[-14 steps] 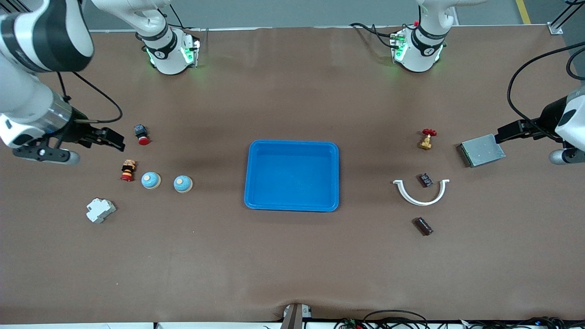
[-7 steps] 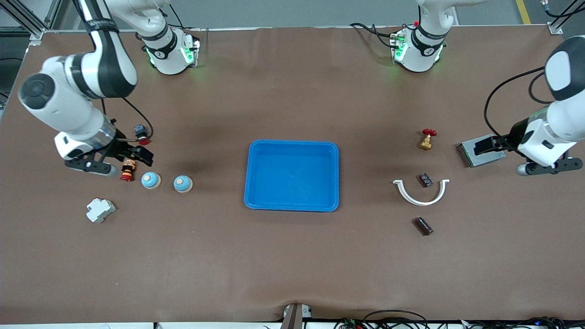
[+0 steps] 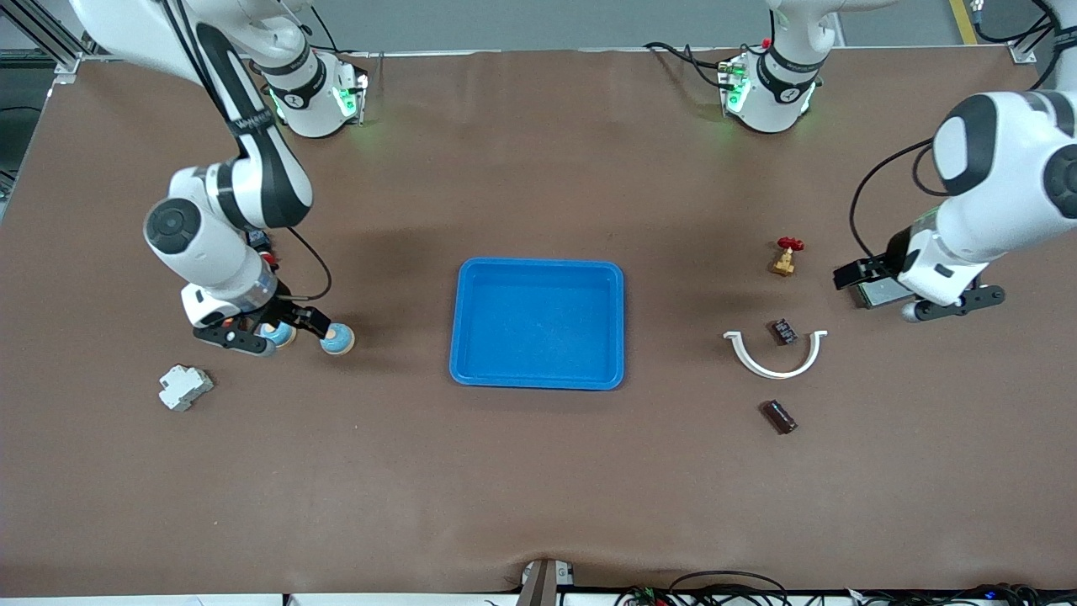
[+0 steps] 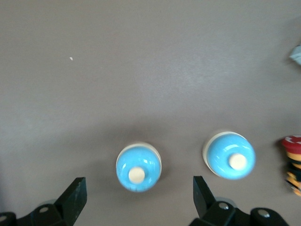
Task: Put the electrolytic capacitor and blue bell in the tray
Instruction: 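Grasp the blue bell with the right gripper while the left gripper grasps the capacitor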
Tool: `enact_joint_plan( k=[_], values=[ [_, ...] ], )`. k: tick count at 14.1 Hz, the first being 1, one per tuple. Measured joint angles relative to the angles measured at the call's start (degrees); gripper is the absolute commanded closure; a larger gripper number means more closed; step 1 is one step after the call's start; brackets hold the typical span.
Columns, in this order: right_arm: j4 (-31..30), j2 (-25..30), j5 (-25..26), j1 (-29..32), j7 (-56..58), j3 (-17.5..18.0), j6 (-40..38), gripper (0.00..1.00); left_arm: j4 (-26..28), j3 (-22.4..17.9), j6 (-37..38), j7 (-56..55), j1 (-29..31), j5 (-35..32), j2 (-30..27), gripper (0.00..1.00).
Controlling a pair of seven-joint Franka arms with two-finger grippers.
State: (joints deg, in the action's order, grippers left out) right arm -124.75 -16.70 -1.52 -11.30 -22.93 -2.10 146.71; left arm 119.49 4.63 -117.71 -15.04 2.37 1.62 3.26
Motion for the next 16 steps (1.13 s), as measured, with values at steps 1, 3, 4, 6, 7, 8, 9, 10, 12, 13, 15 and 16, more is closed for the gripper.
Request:
enact_joint_plan(
  k=[1, 3, 4, 6, 7, 8, 9, 10, 12, 13, 15, 16],
  values=[
    [0.01, -1.76, 0.00, -0.10, -0.15, 0.00, 1.98, 0.00, 1.53, 0.48, -2.07, -1.02, -0.11, 0.00, 0.11, 0.00],
    [0.05, -4.78, 0.00, -0.22, -0.20, 0.00, 4.74, 0.00, 3.54, 0.66, -5.05, -1.99, -0.19, 0.00, 0.78, 0.00],
    [0.07, -5.91, 0.00, -0.26, -0.21, 0.00, 5.39, 0.00, 4.05, 0.64, -5.98, -2.21, -0.17, 0.00, 1.52, 0.00],
    [0.16, -7.51, 0.00, -0.31, -0.23, 0.00, 5.69, 0.00, 4.38, 0.59, -7.52, -2.76, -0.14, 0.00, 4.18, 0.00],
    [0.16, -7.99, 0.00, -0.34, -0.23, 0.00, 5.84, 0.00, 4.40, 0.58, -8.26, -3.78, -0.14, 0.00, 5.30, 0.00],
    [0.16, -8.52, 0.00, -0.42, -0.24, 0.00, 6.36, 0.00, 4.41, 0.57, -9.34, -5.49, -0.14, 0.00, 6.43, 0.00],
    [0.17, -9.10, 0.00, -0.52, -0.31, 0.00, 7.06, 0.00, 4.42, 0.58, -10.78, -7.21, -0.16, 0.00, 7.65, 0.00],
    [0.17, -9.68, 0.00, -0.61, -0.49, 0.00, 7.62, 0.00, 4.41, 0.61, -12.37, -8.61, -0.25, 0.00, 9.02, 0.00],
    [0.25, -10.38, 0.00, -0.95, -1.32, 0.00, 8.10, 0.00, 4.40, 0.63, -15.46, -10.71, -0.71, -0.01, 11.87, 0.00],
    [0.32, -10.50, 0.00, -1.26, -1.80, 0.01, 8.11, 0.00, 4.30, 0.64, -16.74, -11.83, -0.92, -0.14, 13.17, 0.00],
    [0.44, -10.53, 0.00, -1.97, -2.77, 0.01, 8.11, 0.15, 3.15, 0.64, -17.97, -14.19, -1.12, -0.91, 15.63, 0.00],
    [0.47, -10.53, 0.00, -2.24, -3.00, 0.01, 8.11, 0.42, 2.05, 0.64, -18.09, -15.53, -1.18, -1.72, 16.98, 0.00]
  ],
)
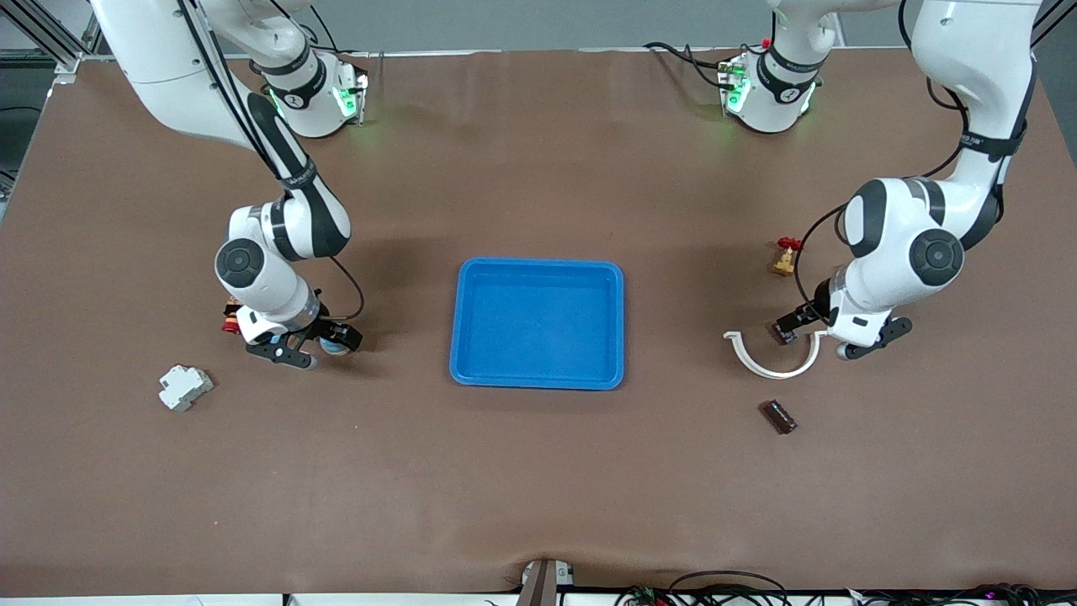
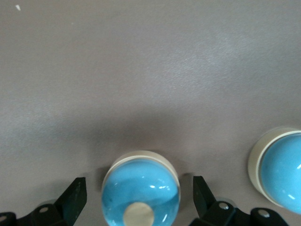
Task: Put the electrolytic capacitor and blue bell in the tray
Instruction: 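Grasp the blue bell with the right gripper while the left gripper grasps the capacitor, then carry the blue bell into the tray and release it with the right gripper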
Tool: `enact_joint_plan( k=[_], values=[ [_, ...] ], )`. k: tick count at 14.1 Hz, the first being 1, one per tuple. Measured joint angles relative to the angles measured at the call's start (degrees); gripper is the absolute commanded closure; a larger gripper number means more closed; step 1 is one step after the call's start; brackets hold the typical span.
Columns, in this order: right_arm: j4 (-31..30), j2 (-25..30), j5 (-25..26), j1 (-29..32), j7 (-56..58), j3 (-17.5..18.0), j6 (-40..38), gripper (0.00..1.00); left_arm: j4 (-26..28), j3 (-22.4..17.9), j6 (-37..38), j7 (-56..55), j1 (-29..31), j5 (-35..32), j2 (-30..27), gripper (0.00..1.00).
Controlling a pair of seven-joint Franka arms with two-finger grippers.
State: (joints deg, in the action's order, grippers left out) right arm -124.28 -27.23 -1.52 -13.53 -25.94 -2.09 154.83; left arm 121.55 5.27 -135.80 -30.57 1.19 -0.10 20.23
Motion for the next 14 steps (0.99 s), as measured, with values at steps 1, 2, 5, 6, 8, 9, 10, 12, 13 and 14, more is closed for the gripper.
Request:
enact_joint_plan(
  k=[1, 2, 5, 6, 8, 9, 10, 12, 13, 14],
  values=[
    [0.02, 0.00, 0.00, -0.16, -0.06, 0.00, 0.00, 0.60, -1.26, 0.01, -0.01, -1.57, -0.09, -1.02, 1.47, 0.00],
    [0.02, 0.00, 0.00, -0.22, -0.11, 0.00, 0.00, 0.77, -2.45, 0.03, -0.01, -2.99, -0.23, -1.76, 2.89, 0.00],
    [0.18, 0.00, 0.00, -0.31, -0.22, -0.01, -0.02, 1.00, -4.62, 0.09, -0.02, -5.57, -0.90, -2.32, 5.60, 0.00],
    [0.20, 0.00, 0.00, -0.47, -0.24, -0.01, -0.07, 1.00, -4.79, 0.09, -0.10, -6.09, -1.07, -2.33, 5.99, 0.00],
    [0.38, 0.00, 0.00, -1.05, -0.83, 0.15, -0.22, 1.00, -4.86, 0.09, -0.47, -7.26, -1.17, -2.34, 6.47, 0.00],
    [0.75, 0.03, 0.00, -1.67, -2.14, 0.44, -0.70, 1.00, -4.87, 0.09, -0.59, -7.68, -1.17, -2.34, 6.66, 0.00],
    [1.58, 0.13, 0.00, -2.71, -4.65, 0.86, -2.35, 1.00, -4.88, 0.09, -0.76, -7.83, -1.17, -2.34, 6.89, 0.00],
    [4.52, 0.57, 0.00, -6.13, -11.54, 1.50, -7.99, 1.00, -4.88, 0.08, -1.18, -7.93, -1.17, -2.34, 7.41, 0.00],
    [6.21, 0.90, 0.00, -8.31, -15.19, 1.67, -10.48, 1.00, -4.89, 0.08, -1.23, -7.93, -1.16, -2.34, 7.68, 0.00],
    [7.73, 1.26, 0.00, -10.51, -18.79, 1.76, -12.40, 1.00, -4.90, 0.08, -1.26, -7.94, -1.16, -2.34, 7.96, 0.00]
  ],
)
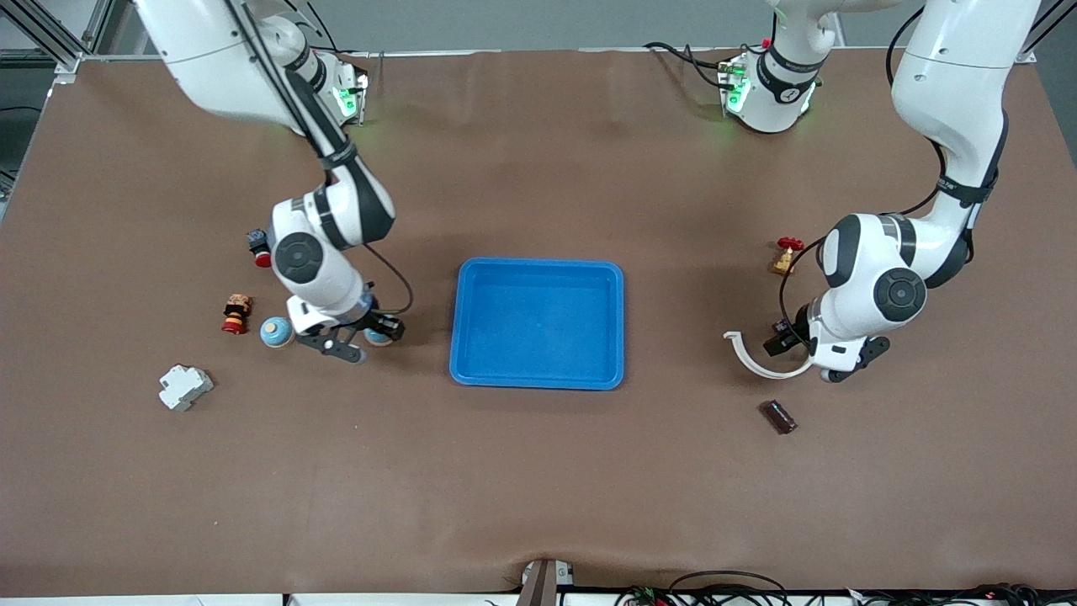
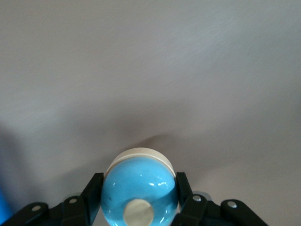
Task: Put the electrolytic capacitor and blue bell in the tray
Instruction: 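Carry the blue bell into the tray and release it with the right gripper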
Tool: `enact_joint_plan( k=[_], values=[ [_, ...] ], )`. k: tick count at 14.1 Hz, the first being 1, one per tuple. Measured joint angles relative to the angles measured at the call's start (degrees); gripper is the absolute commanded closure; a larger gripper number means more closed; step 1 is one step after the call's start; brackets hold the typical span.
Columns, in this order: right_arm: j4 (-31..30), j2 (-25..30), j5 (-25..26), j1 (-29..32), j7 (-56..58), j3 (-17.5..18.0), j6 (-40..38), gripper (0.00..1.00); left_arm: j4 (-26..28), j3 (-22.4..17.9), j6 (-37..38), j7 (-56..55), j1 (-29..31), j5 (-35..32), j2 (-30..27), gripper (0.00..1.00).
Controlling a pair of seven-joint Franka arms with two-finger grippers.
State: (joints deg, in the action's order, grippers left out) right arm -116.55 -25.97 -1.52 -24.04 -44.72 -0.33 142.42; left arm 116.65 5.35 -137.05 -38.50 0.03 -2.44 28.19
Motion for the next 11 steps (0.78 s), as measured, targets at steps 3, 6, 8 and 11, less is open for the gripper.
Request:
enact_joint_plan(
  k=[3, 6, 8, 11],
  values=[
    [2.12, 0.38, -0.17, -5.58, -8.64, 0.12, -1.52, 1.00, -0.02, 0.00, -0.07, -0.02, 0.00, 0.00, 0.73, 0.00],
    [2.19, 0.37, -1.31, -9.91, -14.36, 0.17, -1.36, 1.00, -0.04, 0.01, -0.08, -0.63, -0.01, 0.00, 0.78, 0.35],
    [2.33, 0.36, -1.61, -12.24, -18.04, 0.18, -1.27, 1.00, -0.05, 0.05, -0.08, -2.87, -0.28, 0.00, 0.80, 0.63],
    [3.26, -0.07, -1.65, -15.31, -23.00, 0.17, -1.24, 1.00, -0.37, 0.07, -0.08, -5.61, -1.11, 0.00, 1.04, 0.92]
  ],
)
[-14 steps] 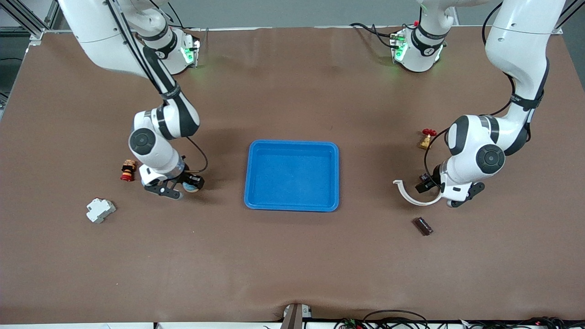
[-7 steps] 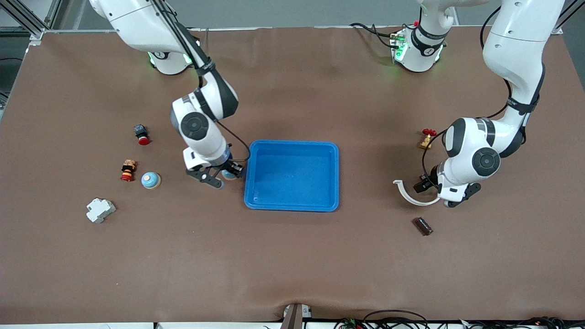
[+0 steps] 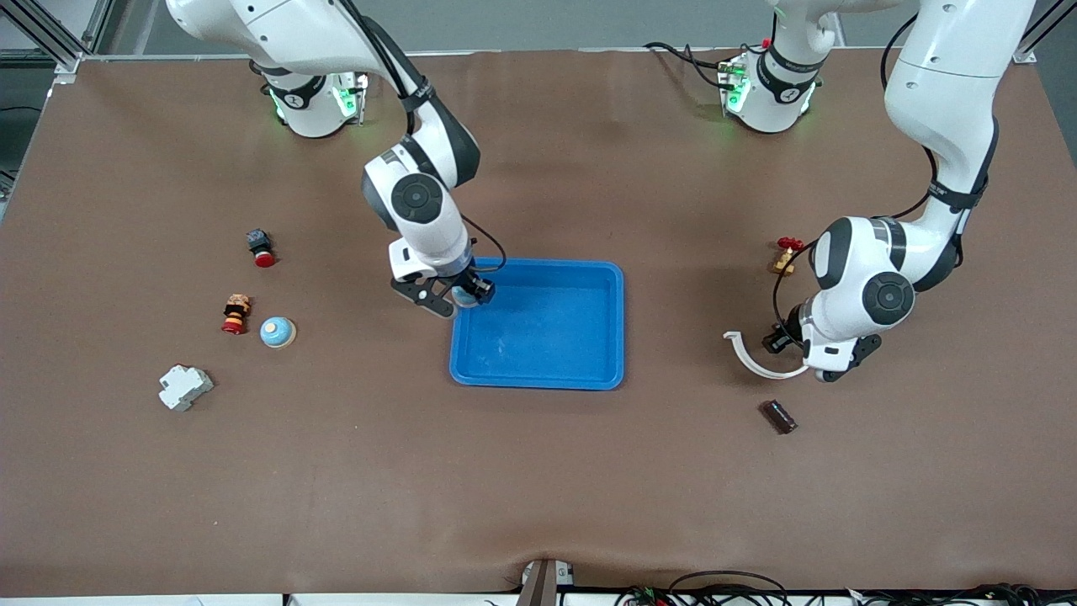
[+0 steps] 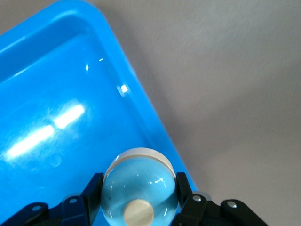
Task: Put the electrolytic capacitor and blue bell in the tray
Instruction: 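Carry the blue bell into the tray and release it with the right gripper, then lift the capacitor toward the tray while the right gripper returns to the bells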
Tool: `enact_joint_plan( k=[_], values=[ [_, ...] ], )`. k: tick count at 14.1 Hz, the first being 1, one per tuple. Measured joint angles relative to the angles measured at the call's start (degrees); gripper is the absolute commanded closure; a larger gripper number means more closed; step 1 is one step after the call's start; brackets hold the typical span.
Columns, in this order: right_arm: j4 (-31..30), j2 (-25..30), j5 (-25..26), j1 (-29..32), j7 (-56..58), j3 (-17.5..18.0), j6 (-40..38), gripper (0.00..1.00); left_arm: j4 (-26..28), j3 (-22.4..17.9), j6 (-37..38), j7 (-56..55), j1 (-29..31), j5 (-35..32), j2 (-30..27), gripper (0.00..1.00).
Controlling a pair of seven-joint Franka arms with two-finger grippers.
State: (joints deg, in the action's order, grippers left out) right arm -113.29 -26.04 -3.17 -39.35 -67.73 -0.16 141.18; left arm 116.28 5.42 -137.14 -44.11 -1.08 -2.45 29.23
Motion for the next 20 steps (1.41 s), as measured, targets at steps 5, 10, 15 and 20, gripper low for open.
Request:
enact_joint_plan(
  k=[5, 10, 15, 20],
  values=[
    [3.27, -3.78, -0.01, -3.14, -5.40, -0.01, 0.15, 1.00, -0.61, 0.00, 0.00, -1.71, -0.44, -0.03, 0.24, 1.00],
    [8.25, -9.37, -0.01, -3.32, -6.32, -0.08, 1.24, 1.00, -2.80, 0.02, 1.89, -2.12, -0.50, -0.03, 0.25, 1.00],
    [10.13, -11.57, -0.01, -3.33, -6.99, -0.21, 2.25, 0.78, -12.15, 0.33, 14.56, -9.92, -3.87, -0.03, 0.16, 1.00],
    [10.33, -11.75, 0.06, -3.35, -8.35, -0.37, 2.28, 0.00, -21.36, 0.73, 25.73, -21.39, -9.96, 0.33, -0.23, 1.00]
  ],
)
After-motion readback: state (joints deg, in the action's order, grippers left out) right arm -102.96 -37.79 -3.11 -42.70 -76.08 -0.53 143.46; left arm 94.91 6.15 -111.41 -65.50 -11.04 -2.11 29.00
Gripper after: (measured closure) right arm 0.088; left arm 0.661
